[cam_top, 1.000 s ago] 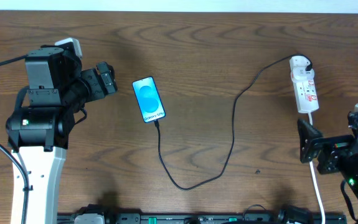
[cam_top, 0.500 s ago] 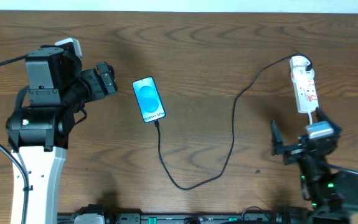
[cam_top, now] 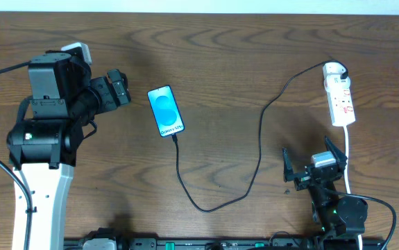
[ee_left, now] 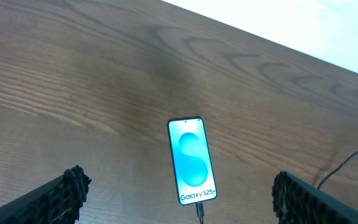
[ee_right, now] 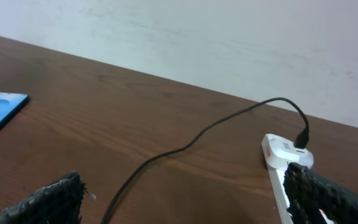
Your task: Plug charger to phone and switch on socket
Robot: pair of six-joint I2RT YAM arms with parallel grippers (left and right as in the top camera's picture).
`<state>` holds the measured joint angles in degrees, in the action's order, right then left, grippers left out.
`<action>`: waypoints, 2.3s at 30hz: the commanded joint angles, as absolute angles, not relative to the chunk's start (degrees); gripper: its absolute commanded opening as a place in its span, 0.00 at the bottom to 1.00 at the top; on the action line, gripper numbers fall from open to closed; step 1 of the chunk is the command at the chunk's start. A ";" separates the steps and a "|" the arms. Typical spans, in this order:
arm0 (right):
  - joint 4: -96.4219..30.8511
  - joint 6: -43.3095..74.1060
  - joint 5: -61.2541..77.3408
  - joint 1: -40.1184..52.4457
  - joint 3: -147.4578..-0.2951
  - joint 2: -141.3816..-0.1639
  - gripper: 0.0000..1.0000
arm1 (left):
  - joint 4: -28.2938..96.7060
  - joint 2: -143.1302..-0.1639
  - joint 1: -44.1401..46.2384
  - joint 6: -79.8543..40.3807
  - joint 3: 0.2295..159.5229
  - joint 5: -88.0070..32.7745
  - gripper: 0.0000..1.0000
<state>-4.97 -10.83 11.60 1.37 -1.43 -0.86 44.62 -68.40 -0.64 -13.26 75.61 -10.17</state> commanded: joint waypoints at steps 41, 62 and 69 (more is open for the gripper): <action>-4.67 -10.79 10.66 1.83 -0.91 -0.32 0.99 | 12.27 -32.80 -0.62 -2.28 36.05 0.67 0.96; -4.67 -10.79 10.66 1.83 -0.91 -0.32 0.99 | 0.58 -0.62 -0.60 -1.61 0.30 0.71 0.96; -4.67 -10.79 10.66 1.83 -0.91 -0.32 0.99 | 4.19 -0.08 -0.60 -0.64 0.23 0.67 0.96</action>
